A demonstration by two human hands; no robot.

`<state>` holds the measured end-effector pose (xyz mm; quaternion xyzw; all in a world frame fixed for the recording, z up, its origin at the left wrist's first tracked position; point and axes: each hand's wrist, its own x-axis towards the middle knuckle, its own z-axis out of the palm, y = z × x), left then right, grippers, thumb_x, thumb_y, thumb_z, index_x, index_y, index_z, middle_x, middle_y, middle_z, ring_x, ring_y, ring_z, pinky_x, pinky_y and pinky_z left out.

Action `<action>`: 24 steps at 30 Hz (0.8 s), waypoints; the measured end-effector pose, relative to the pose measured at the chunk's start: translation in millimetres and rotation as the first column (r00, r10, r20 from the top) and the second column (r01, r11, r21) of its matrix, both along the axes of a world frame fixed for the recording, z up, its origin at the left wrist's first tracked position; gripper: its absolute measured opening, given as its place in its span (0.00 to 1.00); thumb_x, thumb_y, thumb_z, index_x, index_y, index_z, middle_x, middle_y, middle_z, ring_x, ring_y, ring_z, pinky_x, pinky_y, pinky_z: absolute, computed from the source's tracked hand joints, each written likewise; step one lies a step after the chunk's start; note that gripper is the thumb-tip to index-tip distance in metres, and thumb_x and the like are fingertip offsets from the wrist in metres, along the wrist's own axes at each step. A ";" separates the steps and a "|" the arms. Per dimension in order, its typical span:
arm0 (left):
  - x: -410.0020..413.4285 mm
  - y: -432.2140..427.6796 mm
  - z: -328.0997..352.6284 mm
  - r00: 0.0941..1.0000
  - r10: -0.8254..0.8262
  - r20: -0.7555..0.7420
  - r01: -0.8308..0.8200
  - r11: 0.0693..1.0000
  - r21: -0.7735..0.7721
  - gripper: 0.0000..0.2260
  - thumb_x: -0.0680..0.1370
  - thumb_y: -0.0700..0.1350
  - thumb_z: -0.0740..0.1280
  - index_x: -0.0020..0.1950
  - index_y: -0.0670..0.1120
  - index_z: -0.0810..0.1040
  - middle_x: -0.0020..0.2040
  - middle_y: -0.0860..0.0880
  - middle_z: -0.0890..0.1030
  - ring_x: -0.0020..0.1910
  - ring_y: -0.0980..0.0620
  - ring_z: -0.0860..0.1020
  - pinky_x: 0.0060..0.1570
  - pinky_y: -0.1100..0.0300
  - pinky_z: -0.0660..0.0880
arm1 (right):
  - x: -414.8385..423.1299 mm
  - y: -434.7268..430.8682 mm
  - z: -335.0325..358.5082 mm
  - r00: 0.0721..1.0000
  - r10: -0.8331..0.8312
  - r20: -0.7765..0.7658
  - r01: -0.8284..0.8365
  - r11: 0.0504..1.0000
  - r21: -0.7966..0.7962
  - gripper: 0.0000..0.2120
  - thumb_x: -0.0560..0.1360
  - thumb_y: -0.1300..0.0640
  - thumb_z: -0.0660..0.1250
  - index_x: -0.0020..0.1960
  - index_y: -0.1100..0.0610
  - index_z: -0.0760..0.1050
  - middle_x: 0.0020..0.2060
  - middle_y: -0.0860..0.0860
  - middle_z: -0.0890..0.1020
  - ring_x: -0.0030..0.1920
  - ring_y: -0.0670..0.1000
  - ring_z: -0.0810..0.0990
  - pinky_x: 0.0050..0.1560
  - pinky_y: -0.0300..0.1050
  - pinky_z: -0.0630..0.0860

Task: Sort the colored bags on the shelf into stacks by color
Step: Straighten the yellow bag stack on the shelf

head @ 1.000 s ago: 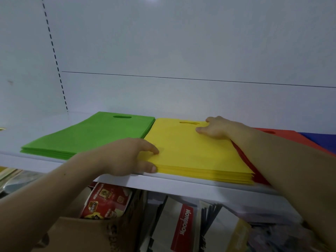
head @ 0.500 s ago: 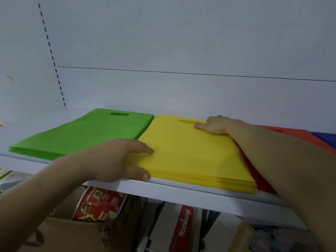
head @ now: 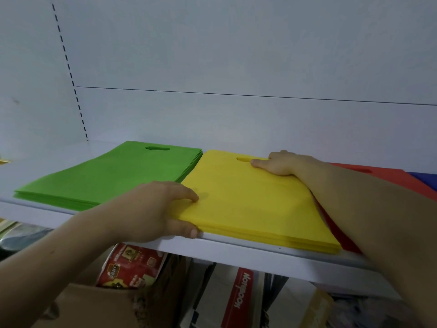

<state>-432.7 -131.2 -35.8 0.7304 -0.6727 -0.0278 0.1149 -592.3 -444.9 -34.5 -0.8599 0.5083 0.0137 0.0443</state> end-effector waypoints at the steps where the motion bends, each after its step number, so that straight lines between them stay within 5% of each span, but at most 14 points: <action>1: -0.1 0.3 0.3 1.000 -0.001 -0.001 0.001 1.000 0.009 0.54 0.48 0.85 0.46 0.68 0.62 0.67 0.69 0.63 0.67 0.65 0.60 0.67 0.62 0.63 0.64 | 0.3 0.3 -0.1 1.000 0.003 0.004 -0.003 1.000 0.001 0.47 0.69 0.23 0.48 0.75 0.56 0.60 0.73 0.57 0.63 0.71 0.59 0.65 0.68 0.54 0.65; 8: -3.2 3.7 1.3 0.999 -0.011 0.045 0.010 1.000 0.021 0.53 0.50 0.84 0.45 0.70 0.61 0.66 0.71 0.63 0.65 0.67 0.61 0.66 0.63 0.65 0.61 | -0.7 2.7 -2.2 0.998 0.003 0.058 -0.003 1.000 -0.002 0.43 0.71 0.24 0.49 0.76 0.50 0.56 0.74 0.56 0.61 0.72 0.59 0.62 0.70 0.56 0.62; 12: -11.9 5.1 3.7 0.997 0.009 0.083 -0.013 0.999 0.043 0.39 0.63 0.73 0.58 0.71 0.61 0.64 0.72 0.62 0.63 0.69 0.59 0.64 0.66 0.63 0.60 | -0.1 4.4 -4.0 1.000 0.012 0.029 -0.012 1.000 -0.006 0.42 0.71 0.24 0.48 0.76 0.50 0.57 0.74 0.56 0.61 0.72 0.59 0.62 0.70 0.56 0.62; 17: -6.8 7.3 7.4 0.997 0.000 0.071 -0.007 0.995 0.103 0.54 0.51 0.83 0.46 0.73 0.61 0.58 0.74 0.62 0.59 0.71 0.58 0.62 0.66 0.62 0.60 | -1.6 8.7 1.0 0.995 0.040 0.093 -0.041 0.999 0.004 0.41 0.73 0.27 0.48 0.77 0.52 0.55 0.76 0.53 0.58 0.75 0.56 0.58 0.73 0.53 0.57; 24: -11.5 -5.3 23.8 0.998 0.059 0.031 -0.061 0.995 0.076 0.37 0.67 0.74 0.58 0.72 0.59 0.62 0.74 0.57 0.63 0.69 0.55 0.65 0.64 0.60 0.61 | -9.0 18.7 3.8 0.992 0.064 0.106 -0.062 0.998 -0.030 0.41 0.72 0.26 0.50 0.77 0.51 0.55 0.76 0.53 0.58 0.75 0.56 0.56 0.73 0.55 0.56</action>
